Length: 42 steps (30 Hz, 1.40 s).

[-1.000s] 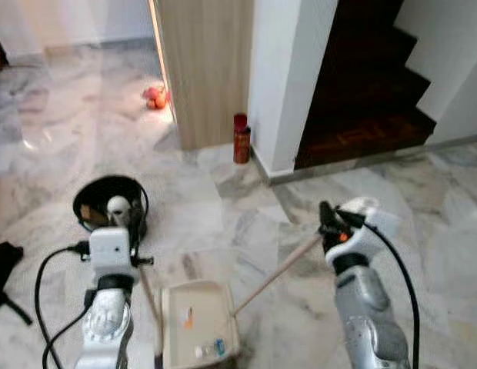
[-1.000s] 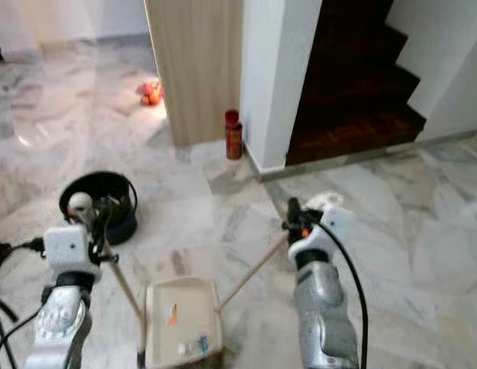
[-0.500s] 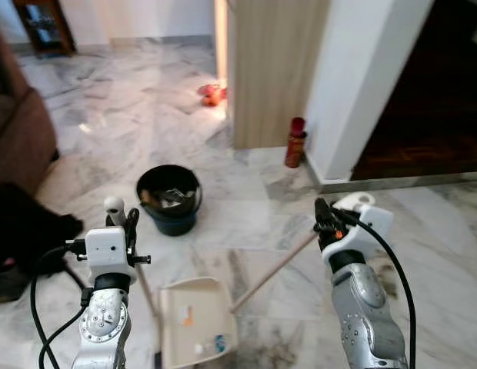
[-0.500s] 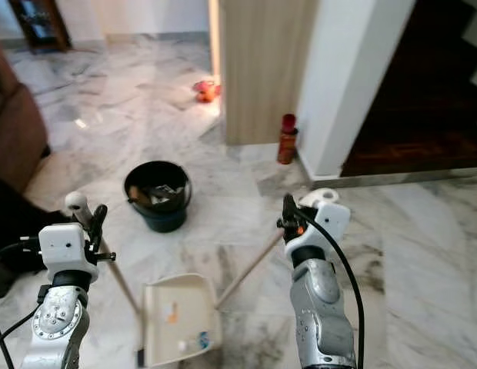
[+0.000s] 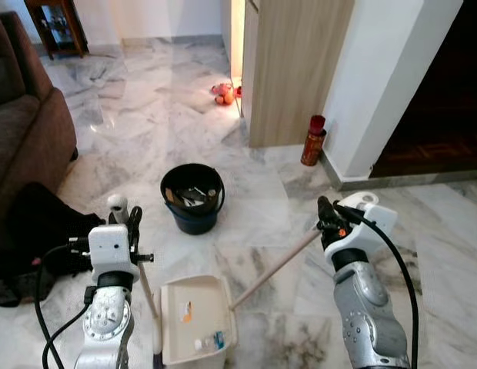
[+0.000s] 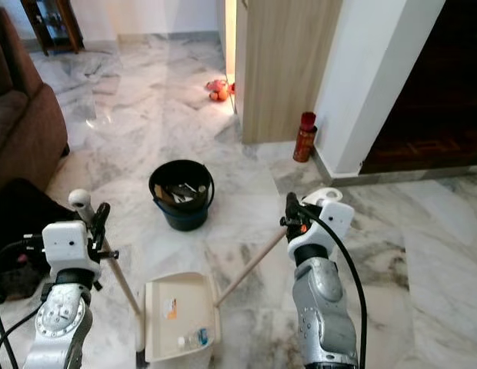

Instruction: Sweep floor

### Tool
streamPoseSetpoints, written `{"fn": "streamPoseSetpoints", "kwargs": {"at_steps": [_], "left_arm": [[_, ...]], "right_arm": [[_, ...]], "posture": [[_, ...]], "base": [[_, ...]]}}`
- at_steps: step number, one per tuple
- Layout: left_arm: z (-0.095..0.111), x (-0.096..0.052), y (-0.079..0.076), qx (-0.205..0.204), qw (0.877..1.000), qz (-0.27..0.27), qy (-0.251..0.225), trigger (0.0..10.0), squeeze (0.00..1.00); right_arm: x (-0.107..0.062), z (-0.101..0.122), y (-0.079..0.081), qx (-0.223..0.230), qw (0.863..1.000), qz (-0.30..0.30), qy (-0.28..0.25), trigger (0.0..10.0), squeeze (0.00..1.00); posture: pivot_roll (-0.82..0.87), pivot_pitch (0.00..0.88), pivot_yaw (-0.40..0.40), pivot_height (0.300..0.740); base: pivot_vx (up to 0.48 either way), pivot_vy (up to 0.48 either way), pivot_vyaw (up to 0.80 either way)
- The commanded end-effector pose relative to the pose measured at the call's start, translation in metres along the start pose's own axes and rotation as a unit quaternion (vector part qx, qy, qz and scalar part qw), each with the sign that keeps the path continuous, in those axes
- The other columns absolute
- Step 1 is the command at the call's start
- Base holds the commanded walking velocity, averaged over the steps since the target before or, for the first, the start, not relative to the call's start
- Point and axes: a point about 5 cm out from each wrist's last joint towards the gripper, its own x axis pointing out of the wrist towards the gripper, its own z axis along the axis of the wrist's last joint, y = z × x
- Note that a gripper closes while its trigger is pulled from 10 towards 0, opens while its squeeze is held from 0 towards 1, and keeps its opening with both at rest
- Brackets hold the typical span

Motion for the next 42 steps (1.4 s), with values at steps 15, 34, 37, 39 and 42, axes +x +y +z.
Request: {"fn": "streamPoseSetpoints", "kwargs": {"at_steps": [15, 34, 37, 39, 42], "left_arm": [[0.0068, 0.0018, -0.0051, 0.005, 1.0, -0.008, -0.01, 10.0, 0.0], [0.0052, 0.0012, -0.0019, 0.009, 1.0, 0.002, -0.002, 10.0, 0.0], [0.0052, 0.0014, -0.0019, 0.009, 1.0, 0.002, -0.001, 10.0, 0.0], [0.0051, 0.0014, -0.0019, 0.011, 1.0, 0.003, 0.0, 10.0, 0.0], [0.0049, 0.0014, -0.0017, 0.012, 1.0, 0.004, 0.001, 10.0, 0.0]], "right_arm": [[0.0012, 0.0082, 0.0026, 0.021, 1.0, 0.003, -0.019, 10.0, 0.0], [-0.0012, 0.0026, 0.0045, -0.011, 1.0, 0.013, -0.002, 10.0, 0.0], [-0.0011, 0.0028, 0.0046, -0.01, 1.0, 0.013, -0.002, 10.0, 0.0], [-0.0012, 0.0029, 0.0045, -0.009, 1.0, 0.013, -0.002, 10.0, 0.0], [-0.0013, 0.0028, 0.005, -0.008, 1.0, 0.014, -0.002, 10.0, 0.0]], "posture": [[0.03, 0.093, 0.014, 0.74], [0.03, 0.108, 0.016, 0.74], [0.03, 0.109, 0.016, 0.74], [0.03, 0.11, 0.016, 0.74], [0.03, 0.11, 0.016, 0.74]], "base": [[0.0, 0.0, 0.0], [0.186, 0.0, 0.2], [0.328, 0.0, 0.0], [0.332, 0.0, 0.0], [0.336, 0.0, 0.0]]}}
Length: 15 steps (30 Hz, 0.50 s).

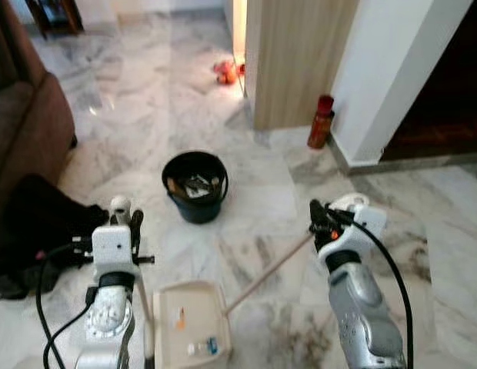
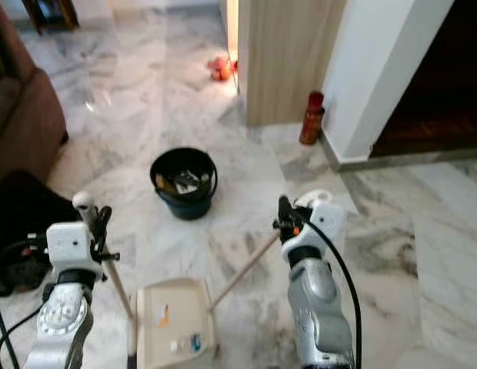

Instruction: Sweep floor

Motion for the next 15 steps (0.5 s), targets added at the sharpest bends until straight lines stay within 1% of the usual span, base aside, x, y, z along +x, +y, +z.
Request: {"fn": "streamPoseSetpoints", "kwargs": {"at_steps": [1, 7, 13, 15], "left_arm": [[0.0081, 0.001, 0.0005, 0.01, 1.0, 0.0, -0.018, 10.0, 0.0], [0.0083, 0.0012, 0.0007, 0.011, 1.0, 0.001, -0.018, 10.0, 0.0], [0.0087, 0.0019, 0.0008, 0.011, 1.0, 0.003, -0.019, 10.0, 0.0], [0.0083, 0.002, 0.0006, 0.012, 1.0, 0.002, -0.018, 10.0, 0.0]], "right_arm": [[-0.0005, 0.0087, 0.0017, 0.009, 1.0, 0.004, -0.021, 10.0, 0.0], [-0.0008, 0.0097, 0.0031, 0.001, 1.0, 0.01, -0.025, 10.0, 0.0], [-0.0011, 0.0093, 0.0043, 0.0, 1.0, 0.015, -0.025, 10.0, 0.0], [-0.0008, 0.0085, 0.0045, 0.003, 1.0, 0.015, -0.023, 10.0, 0.0]], "posture": [[0.03, 0.112, 0.016, 0.74], [0.03, 0.113, 0.016, 0.74], [0.04, 0.112, 0.014, 0.74], [0.04, 0.101, 0.016, 0.74]], "base": [[0.337, 0.0, 0.0], [0.338, 0.0, 0.0], [0.336, 0.0, 0.57], [0.336, 0.0, 0.22]]}}
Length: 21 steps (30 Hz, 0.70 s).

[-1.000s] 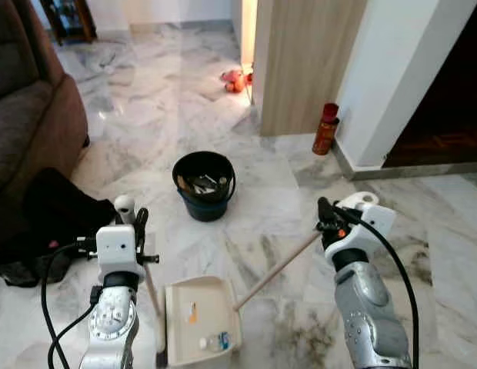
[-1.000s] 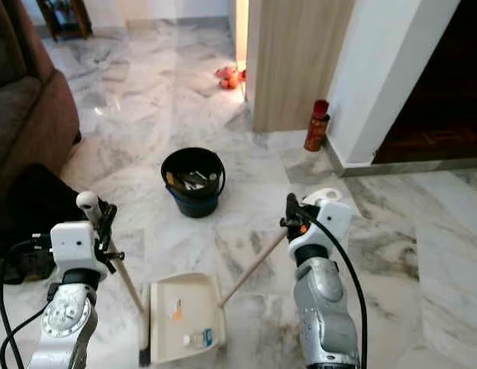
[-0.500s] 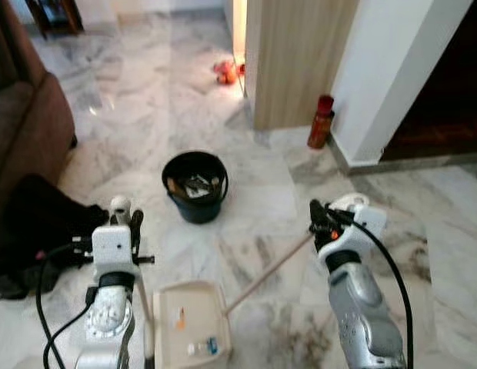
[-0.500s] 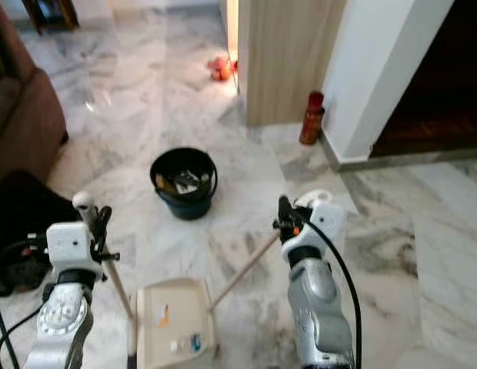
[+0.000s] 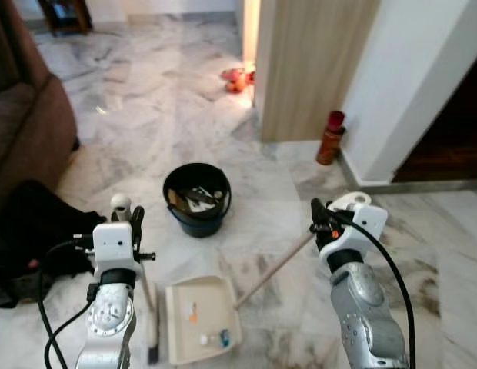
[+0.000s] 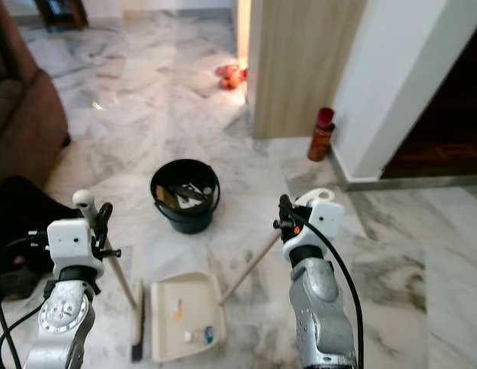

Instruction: Sweep floor

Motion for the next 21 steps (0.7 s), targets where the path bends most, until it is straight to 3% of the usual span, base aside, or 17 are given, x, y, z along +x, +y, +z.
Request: {"fn": "streamPoseSetpoints", "kwargs": {"at_steps": [1, 6, 18, 21], "left_arm": [[0.0054, 0.0, -0.0011, 0.006, 1.0, 0.001, -0.013, 10.0, 0.0], [0.0057, -0.0002, -0.0015, 0.007, 1.0, -0.001, -0.015, 10.0, 0.0], [0.0053, -0.0006, -0.0029, 0.008, 1.0, -0.003, -0.017, 10.0, 0.0], [0.0073, -0.0002, -0.0032, 0.009, 1.0, -0.009, -0.024, 10.0, 0.0]], "right_arm": [[-0.0009, 0.0053, 0.0015, 0.021, 1.0, 0.005, -0.016, 10.0, 0.0], [-0.0006, 0.0052, 0.0014, 0.021, 1.0, 0.005, -0.016, 10.0, 0.0], [-0.0004, 0.0099, 0.002, 0.015, 0.999, 0.007, -0.032, 10.0, 0.0], [0.0006, 0.0121, 0.0013, -0.008, 0.999, 0.007, -0.038, 10.0, 0.0]], "posture": [[0.04, 0.101, 0.016, 0.74], [0.05, 0.093, 0.011, 0.74], [0.04, 0.083, 0.016, 0.74], [0.04, 0.079, 0.017, 0.74]], "base": [[0.334, 0.0, 0.0], [0.319, 0.0, 0.0], [0.0, 0.0, 0.0], [0.0, 0.0, 0.0]]}}
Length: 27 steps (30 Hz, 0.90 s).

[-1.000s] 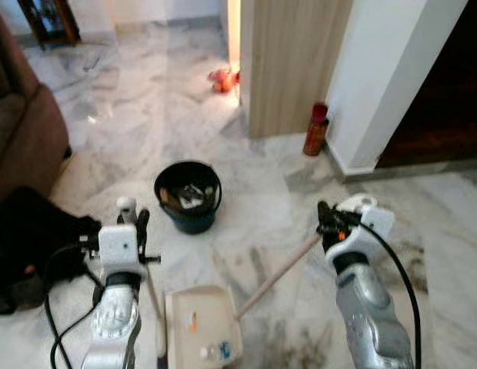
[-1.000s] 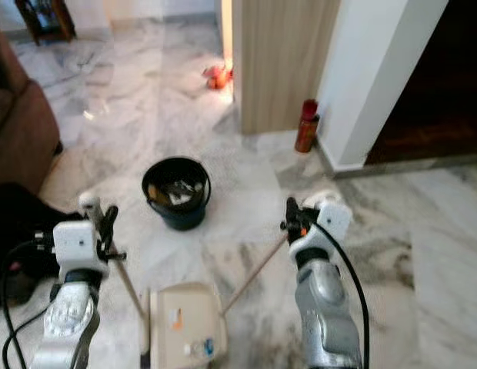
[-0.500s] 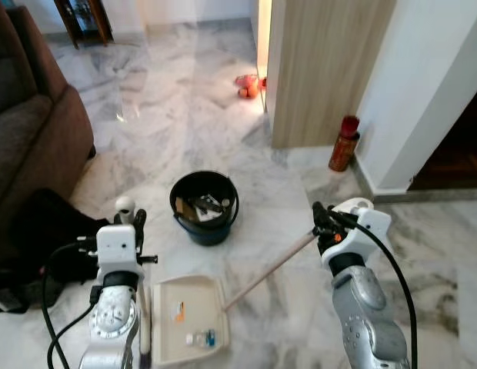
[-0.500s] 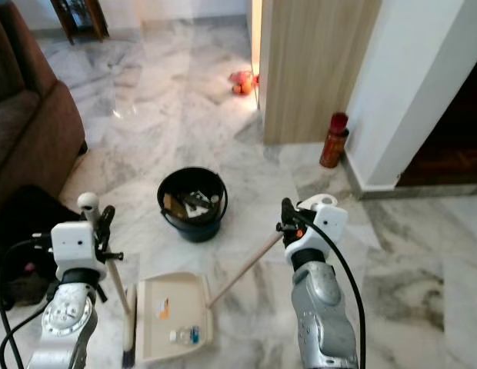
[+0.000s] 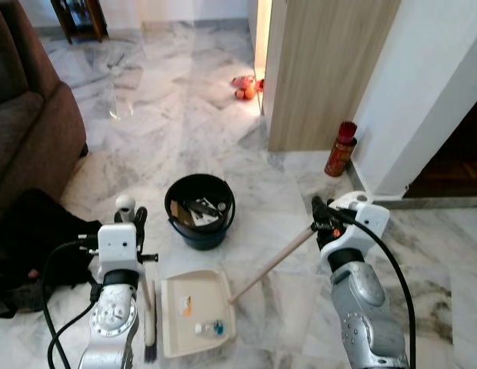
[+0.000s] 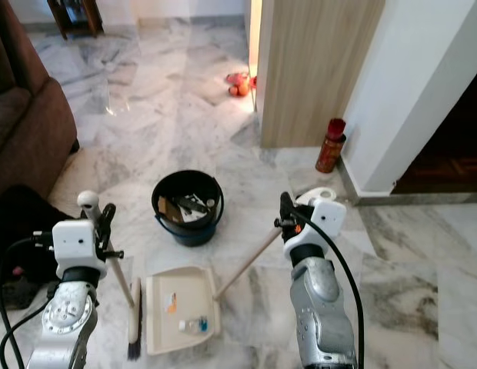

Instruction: Sweep floor

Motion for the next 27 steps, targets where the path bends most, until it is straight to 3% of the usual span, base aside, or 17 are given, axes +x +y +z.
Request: {"fn": "streamPoseSetpoints", "kwargs": {"at_steps": [1, 7, 13, 27], "left_arm": [[0.008, 0.001, 0.002, 0.006, 1.0, -0.003, -0.023, 10.0, 0.0], [0.009, 0.001, 0.003, 0.01, 1.0, -0.006, -0.028, 10.0, 0.0], [0.008, 0.001, 0.006, 0.014, 1.0, -0.004, -0.028, 10.0, 0.0], [0.008, 0.002, 0.005, 0.008, 1.0, -0.002, -0.029, 10.0, 0.0]], "right_arm": [[0.002, 0.011, 0.004, -0.005, 1.0, 0.008, -0.03, 10.0, 0.0], [0.004, 0.03, 0.008, 0.009, 0.997, 0.011, -0.073, 10.0, 0.0], [0.009, 0.073, 0.019, 0.015, 0.989, 0.023, -0.143, 10.0, 0.0], [0.01, 0.118, 0.033, 0.026, 0.975, 0.022, -0.219, 10.0, 0.0]], "posture": [[0.04, 0.079, 0.017, 0.74], [0.05, 0.07, 0.023, 0.74], [0.05, 0.072, 0.026, 0.74], [0.05, 0.066, 0.021, 0.74]], "base": [[0.0, 0.0, 0.0], [0.0, 0.0, 0.0], [0.0, 0.0, 0.0], [0.0, 0.0, 0.0]]}}
